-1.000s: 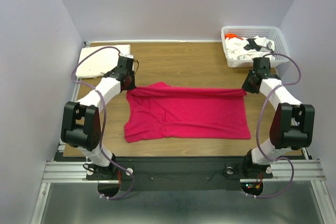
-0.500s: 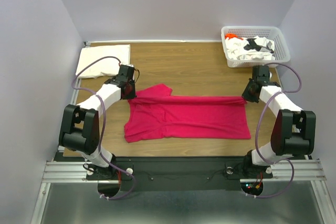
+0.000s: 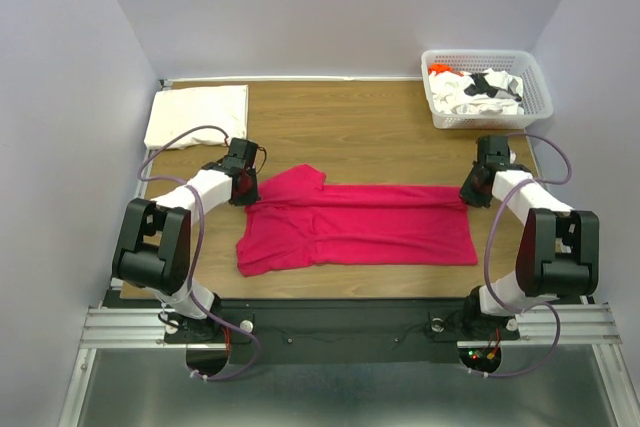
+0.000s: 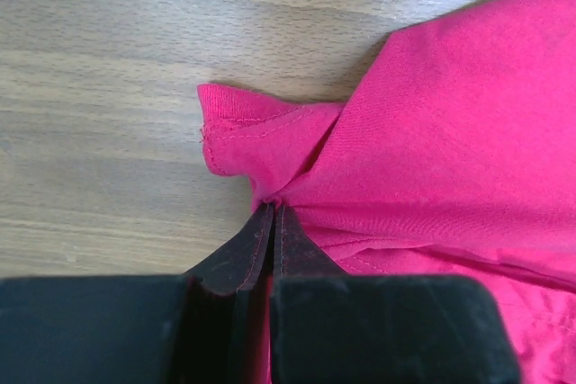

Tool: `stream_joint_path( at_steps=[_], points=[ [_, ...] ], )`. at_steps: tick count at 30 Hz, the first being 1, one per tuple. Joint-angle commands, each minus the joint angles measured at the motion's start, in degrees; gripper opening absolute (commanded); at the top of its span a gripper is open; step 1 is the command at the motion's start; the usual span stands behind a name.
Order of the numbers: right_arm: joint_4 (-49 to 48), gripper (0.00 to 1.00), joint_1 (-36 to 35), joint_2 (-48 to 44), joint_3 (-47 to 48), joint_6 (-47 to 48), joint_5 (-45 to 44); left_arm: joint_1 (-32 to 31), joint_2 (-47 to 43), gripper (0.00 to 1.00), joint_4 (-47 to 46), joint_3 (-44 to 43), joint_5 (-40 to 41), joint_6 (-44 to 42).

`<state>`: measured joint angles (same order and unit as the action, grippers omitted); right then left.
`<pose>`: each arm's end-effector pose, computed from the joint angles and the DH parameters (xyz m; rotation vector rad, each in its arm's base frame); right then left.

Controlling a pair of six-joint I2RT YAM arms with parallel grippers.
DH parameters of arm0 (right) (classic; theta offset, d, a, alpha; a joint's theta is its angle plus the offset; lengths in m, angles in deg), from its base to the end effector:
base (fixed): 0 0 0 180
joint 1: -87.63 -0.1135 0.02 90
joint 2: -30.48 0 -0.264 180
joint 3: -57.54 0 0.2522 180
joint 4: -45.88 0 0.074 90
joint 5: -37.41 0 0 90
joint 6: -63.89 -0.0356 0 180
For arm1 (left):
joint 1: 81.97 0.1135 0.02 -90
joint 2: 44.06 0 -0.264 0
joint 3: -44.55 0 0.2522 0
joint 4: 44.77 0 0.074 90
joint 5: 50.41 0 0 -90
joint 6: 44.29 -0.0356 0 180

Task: Fold and stack the t-shirts
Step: Fold the tshirt

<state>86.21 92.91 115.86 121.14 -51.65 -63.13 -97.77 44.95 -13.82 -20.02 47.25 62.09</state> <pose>0.2821 -0.0326 0.1867 0.7565 2.5182 -0.1239 0.2968 -0.0791 0.1832 -0.0654 2.5248 -0.0556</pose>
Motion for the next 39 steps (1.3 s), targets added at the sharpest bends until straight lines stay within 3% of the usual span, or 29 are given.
stream_joint_path(
  at_steps=[1,3,6,9,17,24,31,39],
  points=[
    [-0.73,0.27,0.35,0.13,-0.27,-0.65,-0.80,-0.03,-3.14,0.17,-0.05,0.89,0.87,1.28],
    [-0.64,0.37,0.35,-0.39,0.34,0.31,0.43,-0.03,-4.37,0.28,0.04,0.19,0.52,1.37],
    [-0.20,0.53,0.00,-2.41,2.18,2.33,3.77,-0.12,-7.44,0.65,-0.05,-1.40,0.34,0.76],
    [0.15,0.56,-2.19,-5.04,4.98,4.35,7.11,-0.20,-9.99,0.83,-0.49,-3.50,0.25,-0.38],
    [-3.79,0.56,-12.04,-2.77,14.13,4.54,19.74,-0.12,-4.74,0.84,-2.07,-9.74,0.16,-3.37],
    [-12.93,0.56,-22.23,9.61,21.25,-0.82,30.75,-0.29,4.40,0.84,-2.52,-16.68,-3.87,-5.13],
    [-16.46,0.56,-29.35,23.84,29.51,-5.39,35.59,-1.17,12.23,0.76,-1.11,-22.49,-5.55,-5.83],
    [-19.53,0.56,-33.05,33.95,33.82,-8.82,38.05,-1.70,17.33,0.65,-0.32,-25.13,-7.39,-5.66]
  ],
)
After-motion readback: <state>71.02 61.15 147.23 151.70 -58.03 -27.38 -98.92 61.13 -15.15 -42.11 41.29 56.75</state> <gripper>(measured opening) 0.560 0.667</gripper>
